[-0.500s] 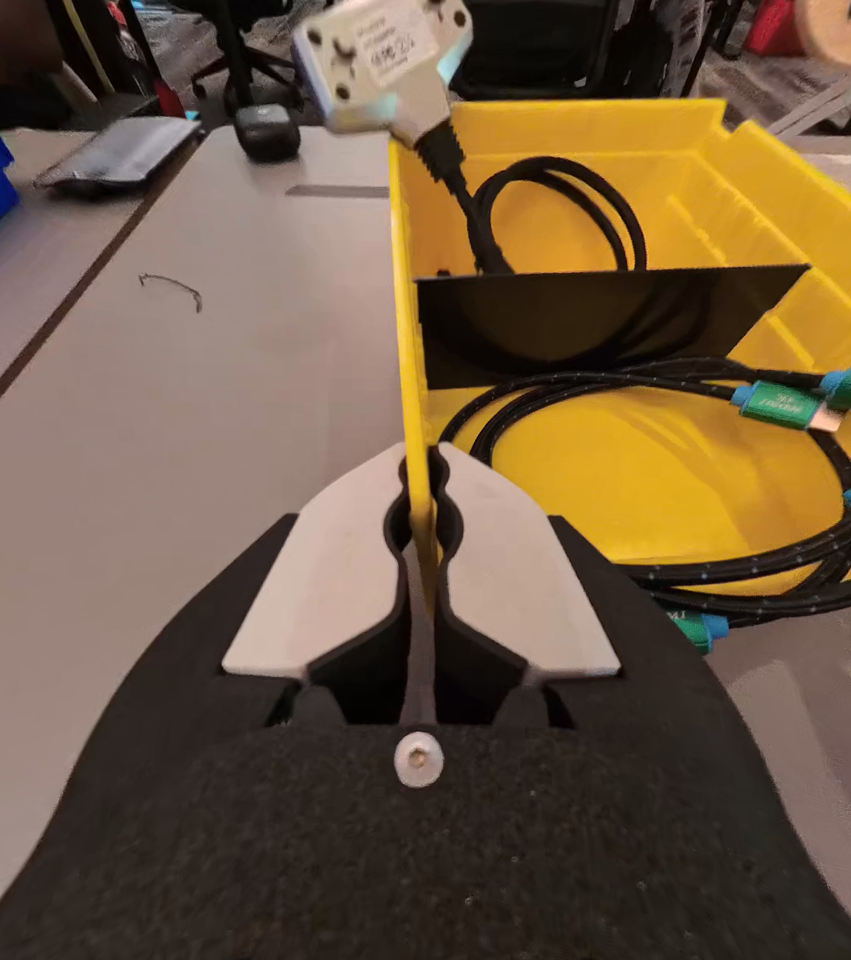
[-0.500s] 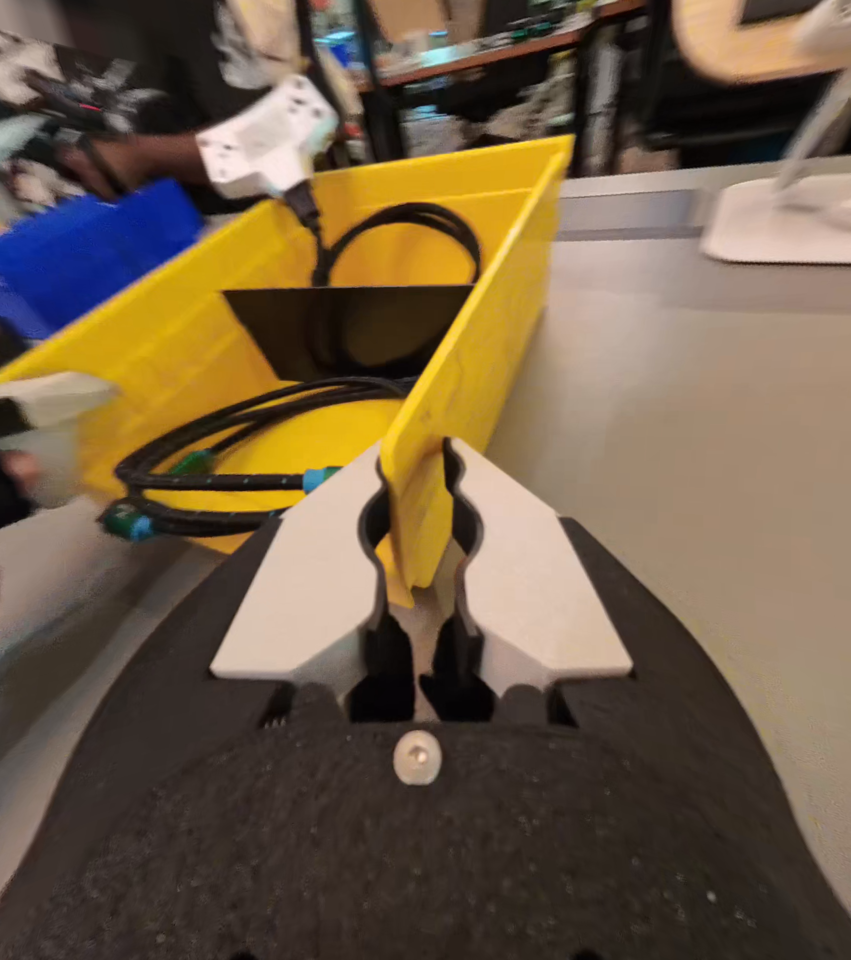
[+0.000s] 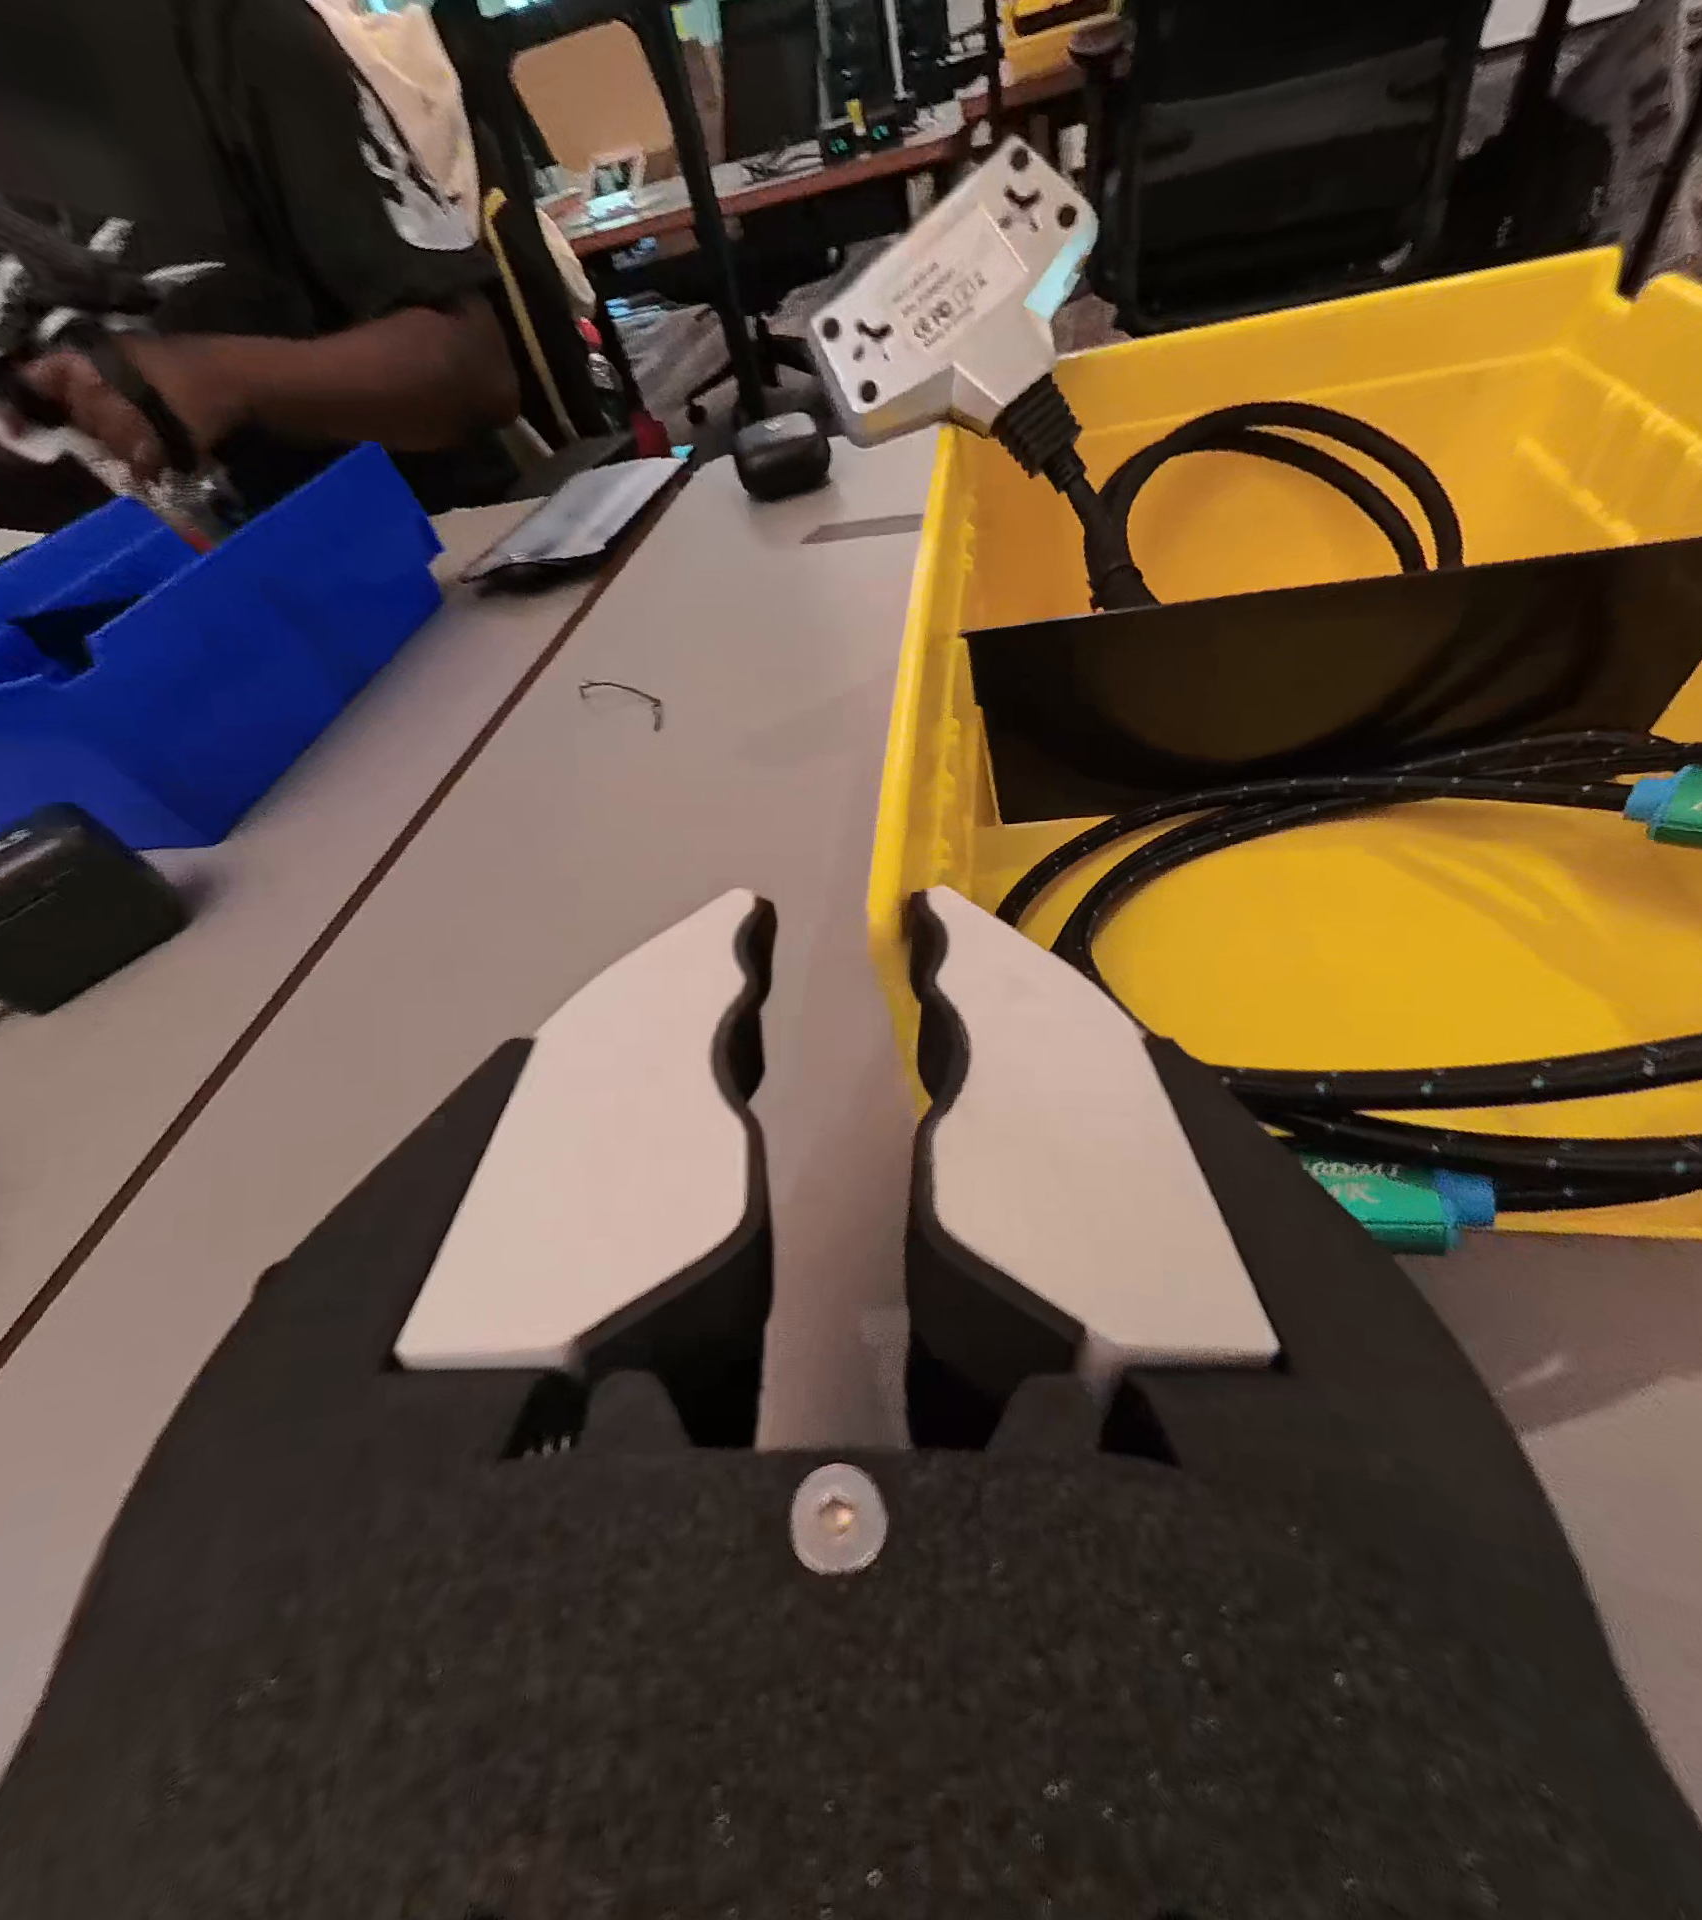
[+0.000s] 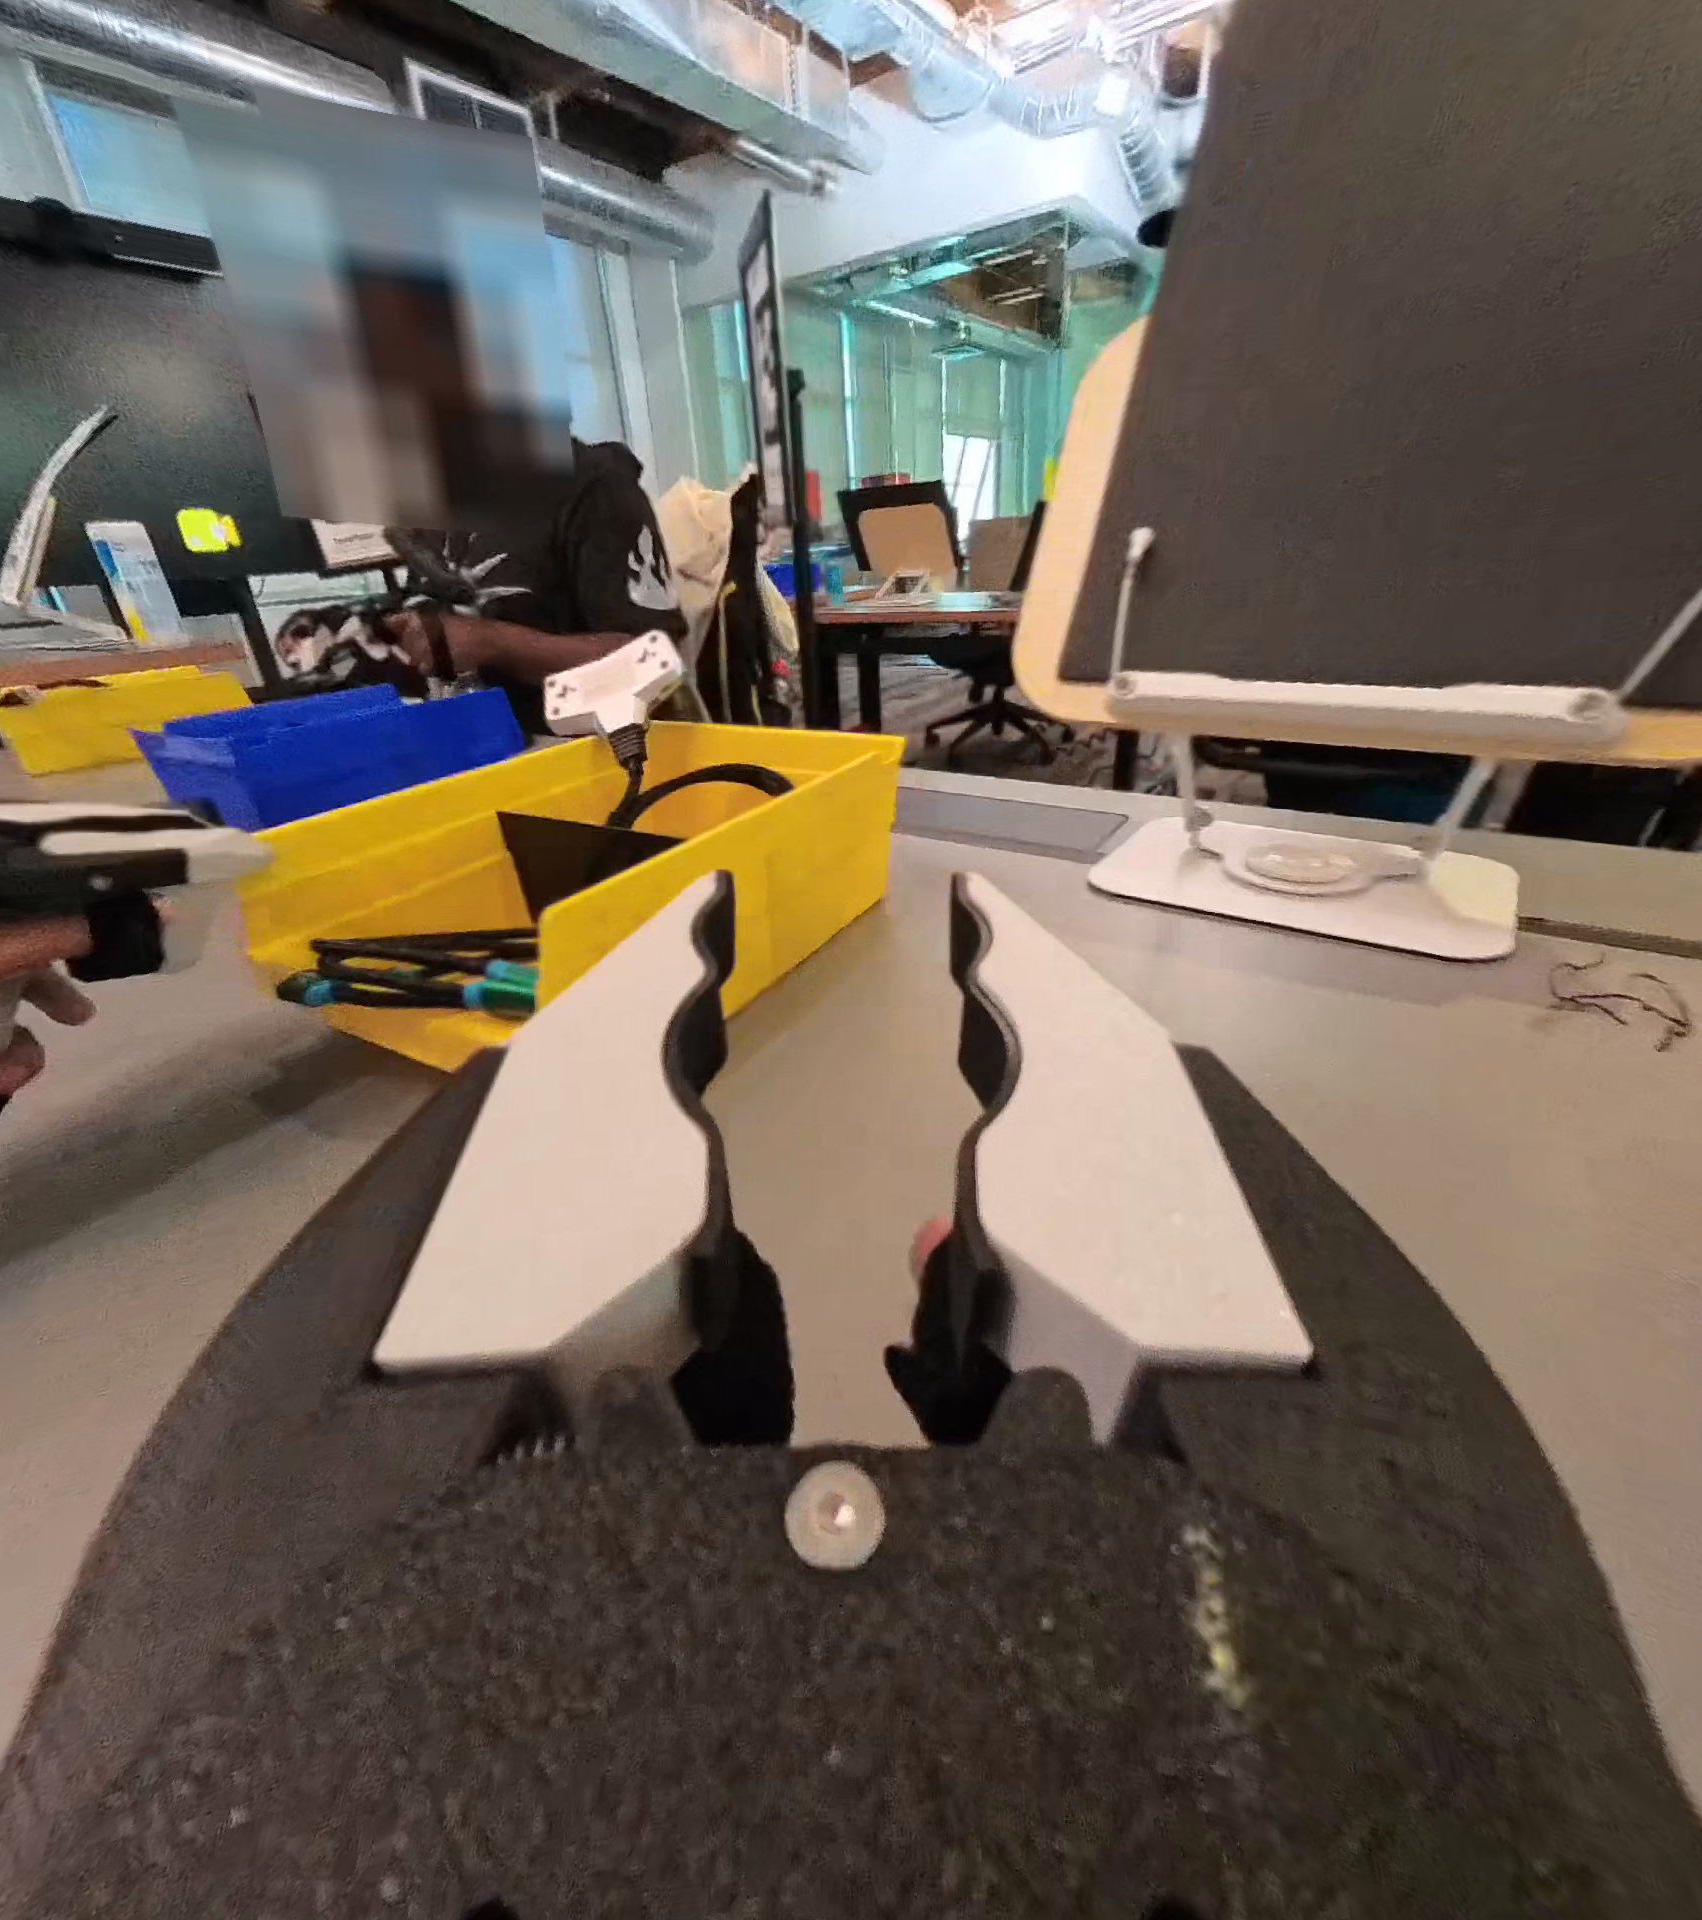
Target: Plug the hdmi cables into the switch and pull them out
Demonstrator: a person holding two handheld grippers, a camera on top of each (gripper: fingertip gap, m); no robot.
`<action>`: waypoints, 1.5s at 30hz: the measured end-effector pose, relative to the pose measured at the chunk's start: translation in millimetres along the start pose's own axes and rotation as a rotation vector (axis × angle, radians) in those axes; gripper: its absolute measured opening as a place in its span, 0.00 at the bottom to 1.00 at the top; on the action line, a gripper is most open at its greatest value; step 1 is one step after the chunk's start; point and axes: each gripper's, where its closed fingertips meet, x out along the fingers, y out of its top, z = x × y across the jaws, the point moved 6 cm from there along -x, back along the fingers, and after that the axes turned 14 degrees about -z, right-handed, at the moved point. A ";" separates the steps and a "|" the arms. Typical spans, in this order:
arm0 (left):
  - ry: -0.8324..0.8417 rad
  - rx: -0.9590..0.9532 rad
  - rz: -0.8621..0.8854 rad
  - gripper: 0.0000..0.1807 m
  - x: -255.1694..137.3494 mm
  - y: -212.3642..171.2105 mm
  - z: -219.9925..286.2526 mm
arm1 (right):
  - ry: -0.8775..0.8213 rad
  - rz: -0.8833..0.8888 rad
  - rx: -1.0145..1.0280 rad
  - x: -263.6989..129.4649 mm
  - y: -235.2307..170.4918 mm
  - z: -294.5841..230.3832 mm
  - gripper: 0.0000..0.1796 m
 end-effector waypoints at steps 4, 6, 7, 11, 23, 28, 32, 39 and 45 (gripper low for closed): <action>-0.001 -0.064 0.086 0.11 -20.8 -4.6 -2.5 | -0.181 0.000 -0.096 -55.0 -4.8 64.2 0.10; -0.015 -0.085 0.143 0.08 -35.0 -4.8 -0.2 | -0.317 0.031 -0.180 -82.7 -5.3 92.8 0.02; -0.032 -0.098 0.163 0.07 -42.0 -3.9 3.0 | -0.379 0.022 -0.232 -94.5 -6.0 105.1 0.00; -0.125 -0.136 0.210 0.05 -61.0 -1.9 25.9 | -0.567 0.028 -0.305 -131.5 -3.0 142.6 0.00; -0.639 -0.070 -0.028 0.07 -104.7 -35.7 134.3 | -0.584 -0.172 0.028 -163.8 -27.6 226.7 0.00; -0.588 0.036 -0.074 0.09 -98.6 -41.2 145.6 | -0.464 -0.214 0.230 -164.6 -40.1 239.2 0.00; -0.576 0.053 -0.089 0.09 -91.5 -39.7 147.7 | -0.430 -0.246 0.293 -162.5 -46.5 244.7 0.00; -0.519 0.046 -0.117 0.09 -66.2 -38.2 136.1 | -0.381 -0.268 0.298 -159.5 -49.9 240.1 0.00; -0.518 -0.005 -0.111 0.10 -63.4 -34.4 128.4 | -0.378 -0.270 0.272 -158.5 -49.5 235.1 0.00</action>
